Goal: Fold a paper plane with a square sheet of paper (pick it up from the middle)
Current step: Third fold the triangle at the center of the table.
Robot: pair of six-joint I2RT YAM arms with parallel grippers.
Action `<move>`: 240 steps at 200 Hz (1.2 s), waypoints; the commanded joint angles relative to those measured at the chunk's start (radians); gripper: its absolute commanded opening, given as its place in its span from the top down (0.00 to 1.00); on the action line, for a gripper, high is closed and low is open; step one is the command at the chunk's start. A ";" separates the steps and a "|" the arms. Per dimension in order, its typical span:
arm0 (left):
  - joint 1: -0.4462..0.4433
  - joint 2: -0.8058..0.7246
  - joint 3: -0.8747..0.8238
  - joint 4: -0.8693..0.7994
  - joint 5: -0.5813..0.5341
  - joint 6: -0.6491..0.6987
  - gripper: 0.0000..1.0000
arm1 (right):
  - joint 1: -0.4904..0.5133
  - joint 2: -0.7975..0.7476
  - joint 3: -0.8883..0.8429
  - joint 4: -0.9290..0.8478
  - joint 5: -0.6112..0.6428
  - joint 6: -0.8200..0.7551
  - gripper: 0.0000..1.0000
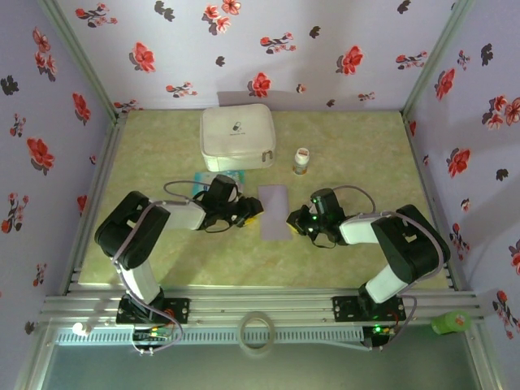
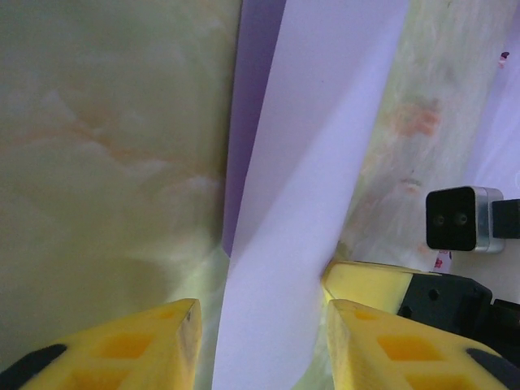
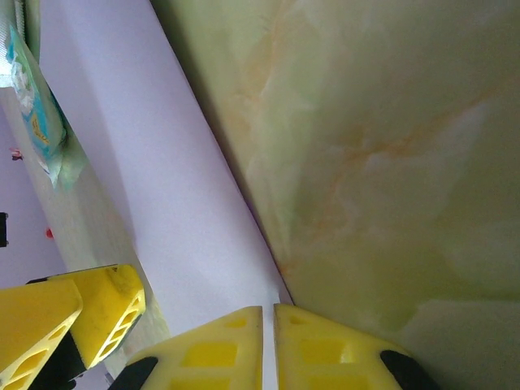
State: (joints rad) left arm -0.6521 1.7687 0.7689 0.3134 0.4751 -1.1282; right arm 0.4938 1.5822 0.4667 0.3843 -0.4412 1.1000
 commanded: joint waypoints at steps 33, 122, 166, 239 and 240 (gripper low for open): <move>-0.013 0.070 0.000 0.112 0.039 -0.072 0.59 | 0.024 0.053 -0.007 -0.098 0.069 -0.016 0.88; -0.012 0.044 0.000 0.110 0.031 -0.081 0.84 | 0.024 0.024 0.017 -0.115 0.061 -0.027 0.85; -0.012 0.001 0.000 0.078 0.025 -0.074 0.96 | 0.024 -0.030 0.021 -0.112 0.042 -0.055 0.79; -0.012 -0.069 -0.025 0.064 0.016 -0.111 1.00 | 0.028 -0.253 0.066 -0.374 0.135 -0.244 0.62; -0.012 -0.070 -0.025 0.064 0.016 -0.111 1.00 | 0.028 -0.256 0.066 -0.379 0.137 -0.246 0.62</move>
State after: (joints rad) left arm -0.6575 1.7355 0.7612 0.3851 0.4984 -1.2194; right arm 0.5133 1.4029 0.4973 0.1570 -0.3820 0.9653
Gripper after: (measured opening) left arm 0.055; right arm 0.372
